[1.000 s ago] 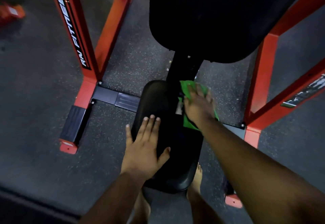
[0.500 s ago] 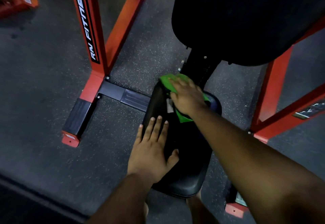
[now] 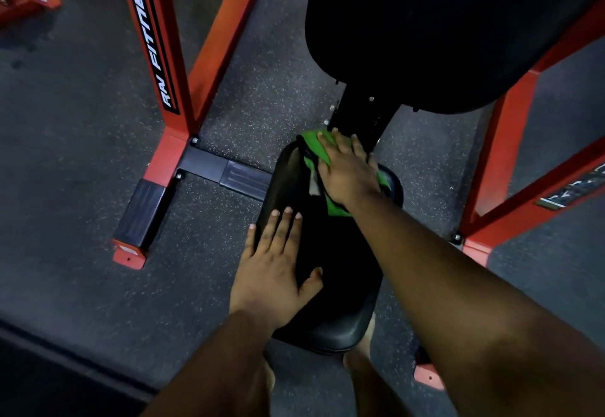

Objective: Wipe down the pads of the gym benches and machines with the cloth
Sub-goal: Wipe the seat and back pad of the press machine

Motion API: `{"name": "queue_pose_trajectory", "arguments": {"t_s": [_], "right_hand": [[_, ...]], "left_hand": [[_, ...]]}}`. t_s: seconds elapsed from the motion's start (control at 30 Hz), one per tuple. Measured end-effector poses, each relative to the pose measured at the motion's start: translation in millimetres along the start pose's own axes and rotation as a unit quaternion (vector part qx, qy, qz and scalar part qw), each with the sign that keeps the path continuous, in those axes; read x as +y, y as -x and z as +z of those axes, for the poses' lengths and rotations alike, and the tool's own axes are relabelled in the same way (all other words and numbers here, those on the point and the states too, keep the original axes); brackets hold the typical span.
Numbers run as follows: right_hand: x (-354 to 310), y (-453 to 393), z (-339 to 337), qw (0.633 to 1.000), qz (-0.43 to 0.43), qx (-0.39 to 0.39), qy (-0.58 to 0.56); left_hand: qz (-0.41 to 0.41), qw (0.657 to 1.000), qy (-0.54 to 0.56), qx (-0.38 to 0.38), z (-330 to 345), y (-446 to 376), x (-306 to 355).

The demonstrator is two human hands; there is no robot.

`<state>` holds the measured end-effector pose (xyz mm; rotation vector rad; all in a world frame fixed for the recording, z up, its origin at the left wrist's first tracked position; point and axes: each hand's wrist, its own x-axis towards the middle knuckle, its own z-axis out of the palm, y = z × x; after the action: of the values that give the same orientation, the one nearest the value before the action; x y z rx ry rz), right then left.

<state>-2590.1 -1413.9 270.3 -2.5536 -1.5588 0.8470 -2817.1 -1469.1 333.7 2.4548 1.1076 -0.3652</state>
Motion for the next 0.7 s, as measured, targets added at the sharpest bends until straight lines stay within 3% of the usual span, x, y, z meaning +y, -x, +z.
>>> {"name": "queue_pose_trajectory", "arguments": {"t_s": [0.1, 0.27, 0.37, 0.53, 0.7], "right_hand": [[-7, 10, 5, 1.000, 0.003, 0.001, -0.012], [6, 156, 13, 0.999, -0.053, -0.004, -0.004], [29, 117, 14, 0.999, -0.036, 0.008, 0.021], [39, 18, -2, 0.996, 0.086, 0.031, -0.019], [4, 160, 15, 0.995, 0.077, 0.020, -0.067]], "left_hand": [[0.002, 1.000, 0.007, 0.002, 2, 0, -1], [-0.010, 1.000, 0.016, -0.016, -3, 0, -1], [-0.005, 1.000, 0.012, -0.011, 1, 0, -2], [0.001, 1.000, 0.015, 0.006, 5, -2, -5], [0.000, 1.000, 0.001, -0.015, -3, 1, -2]]}}
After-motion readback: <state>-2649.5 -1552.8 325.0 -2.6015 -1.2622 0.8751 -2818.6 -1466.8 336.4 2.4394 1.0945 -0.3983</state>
